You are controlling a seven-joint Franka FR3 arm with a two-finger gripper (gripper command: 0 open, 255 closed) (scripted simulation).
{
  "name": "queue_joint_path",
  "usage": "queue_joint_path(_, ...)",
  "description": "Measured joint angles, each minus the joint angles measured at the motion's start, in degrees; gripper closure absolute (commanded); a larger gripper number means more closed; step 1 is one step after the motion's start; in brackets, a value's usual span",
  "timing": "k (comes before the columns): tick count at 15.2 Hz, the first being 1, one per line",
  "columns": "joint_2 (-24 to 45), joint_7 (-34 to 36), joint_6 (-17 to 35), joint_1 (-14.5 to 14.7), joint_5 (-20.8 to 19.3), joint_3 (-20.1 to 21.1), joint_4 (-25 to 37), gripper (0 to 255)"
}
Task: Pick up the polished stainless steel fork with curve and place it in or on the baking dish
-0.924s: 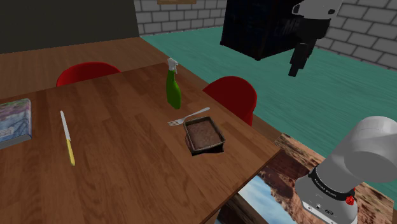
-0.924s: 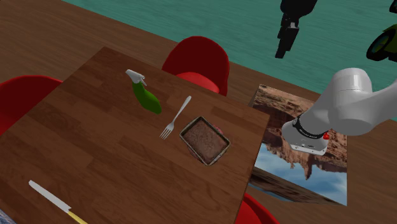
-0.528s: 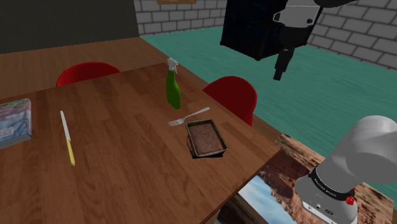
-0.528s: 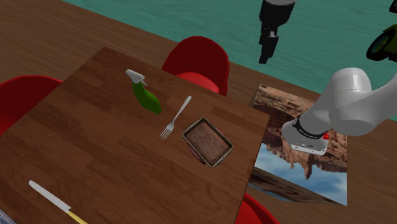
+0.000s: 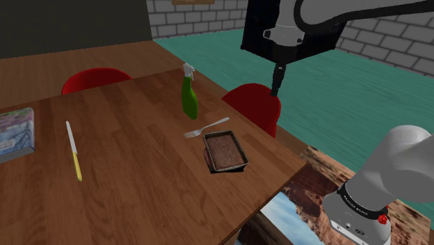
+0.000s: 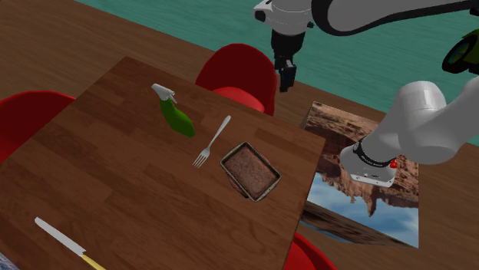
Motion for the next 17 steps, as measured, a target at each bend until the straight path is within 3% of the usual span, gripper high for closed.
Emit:
queue_joint_path(8, 13.52, -9.55, 10.00, 4.21, 1.41, 1.52, 5.07, 0)
queue_joint_path(17, 28.38, -19.53, 17.39, 7.99, 2.22, 4.71, 14.28, 0)
